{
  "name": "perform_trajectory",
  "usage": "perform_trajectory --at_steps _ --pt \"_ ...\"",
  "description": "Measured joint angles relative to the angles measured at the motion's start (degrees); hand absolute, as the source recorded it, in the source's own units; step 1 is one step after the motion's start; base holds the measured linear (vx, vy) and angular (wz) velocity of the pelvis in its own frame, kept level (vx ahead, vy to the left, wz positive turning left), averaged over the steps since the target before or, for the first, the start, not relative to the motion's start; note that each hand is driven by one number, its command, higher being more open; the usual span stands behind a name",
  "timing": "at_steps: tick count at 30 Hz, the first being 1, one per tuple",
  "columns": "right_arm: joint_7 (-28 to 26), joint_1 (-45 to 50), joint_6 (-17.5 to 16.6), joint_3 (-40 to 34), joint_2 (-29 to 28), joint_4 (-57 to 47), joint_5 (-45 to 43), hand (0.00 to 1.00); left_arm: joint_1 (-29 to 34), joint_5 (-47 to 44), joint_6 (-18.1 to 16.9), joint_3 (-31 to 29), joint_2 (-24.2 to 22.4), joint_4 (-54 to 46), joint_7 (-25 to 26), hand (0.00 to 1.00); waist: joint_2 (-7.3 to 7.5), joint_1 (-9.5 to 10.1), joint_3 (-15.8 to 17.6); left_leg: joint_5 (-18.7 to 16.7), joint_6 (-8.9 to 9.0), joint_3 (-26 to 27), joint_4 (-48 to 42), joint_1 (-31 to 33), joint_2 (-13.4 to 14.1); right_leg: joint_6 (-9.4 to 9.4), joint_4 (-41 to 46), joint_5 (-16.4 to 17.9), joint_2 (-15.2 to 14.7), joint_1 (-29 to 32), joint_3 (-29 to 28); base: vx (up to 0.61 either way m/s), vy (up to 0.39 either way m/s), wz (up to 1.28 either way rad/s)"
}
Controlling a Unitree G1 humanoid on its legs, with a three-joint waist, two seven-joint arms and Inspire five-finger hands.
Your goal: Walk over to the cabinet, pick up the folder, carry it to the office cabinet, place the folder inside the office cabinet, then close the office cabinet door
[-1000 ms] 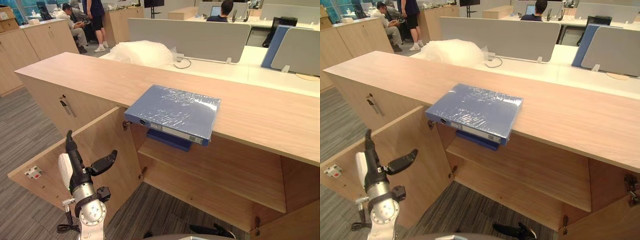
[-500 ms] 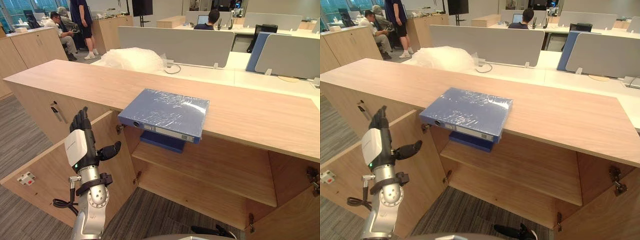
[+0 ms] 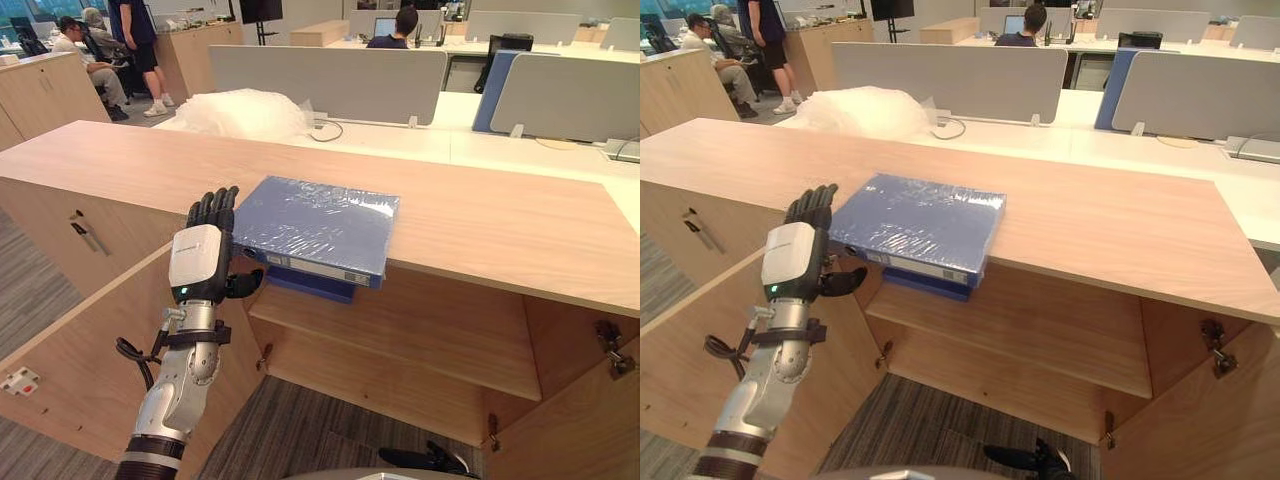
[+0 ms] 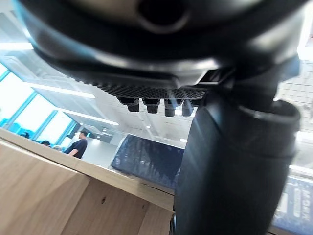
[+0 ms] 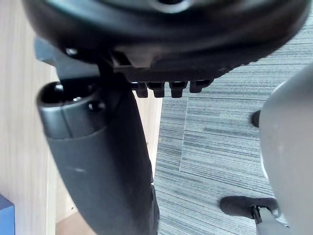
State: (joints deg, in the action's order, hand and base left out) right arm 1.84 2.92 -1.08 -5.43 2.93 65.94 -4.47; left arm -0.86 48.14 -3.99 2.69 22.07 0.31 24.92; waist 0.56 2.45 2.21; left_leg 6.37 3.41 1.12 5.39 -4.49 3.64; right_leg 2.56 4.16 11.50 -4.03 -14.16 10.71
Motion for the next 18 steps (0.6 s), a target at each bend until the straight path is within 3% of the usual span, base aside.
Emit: perform_trajectory --at_steps 16,17,18 --pt "0.06 -0.17 -0.23 0.02 0.14 0.25 0.01 1.0 -6.87 3.2 -1.81 8.23 5.1 2.82 0.47 1.0 0.23 -0.27 0.19 -0.18 0.24 0.23 0.0 0.04 0.07 -0.11 -0.28 -0.02 0.08 0.06 -0.25 0.0 0.0 0.0" --pt "0.06 -0.26 -0.23 0.01 0.13 0.25 0.0 1.0 -7.37 3.2 -2.06 8.93 5.29 3.86 0.38 0.0 0.23 -0.5 0.2 -0.18 0.24 0.25 0.0 0.04 0.07 -0.12 -0.28 -0.03 0.07 0.09 -0.3 0.0 0.0 0.0" --pt "0.06 -0.33 -0.23 0.01 0.1 0.25 0.0 1.0 -7.39 3.2 -2.09 9.06 5.33 4.02 0.32 0.0 0.25 -0.68 0.22 -0.18 0.24 0.27 0.0 0.06 0.07 -0.12 -0.28 -0.03 0.06 0.11 -0.31 0.0 0.0 0.0"
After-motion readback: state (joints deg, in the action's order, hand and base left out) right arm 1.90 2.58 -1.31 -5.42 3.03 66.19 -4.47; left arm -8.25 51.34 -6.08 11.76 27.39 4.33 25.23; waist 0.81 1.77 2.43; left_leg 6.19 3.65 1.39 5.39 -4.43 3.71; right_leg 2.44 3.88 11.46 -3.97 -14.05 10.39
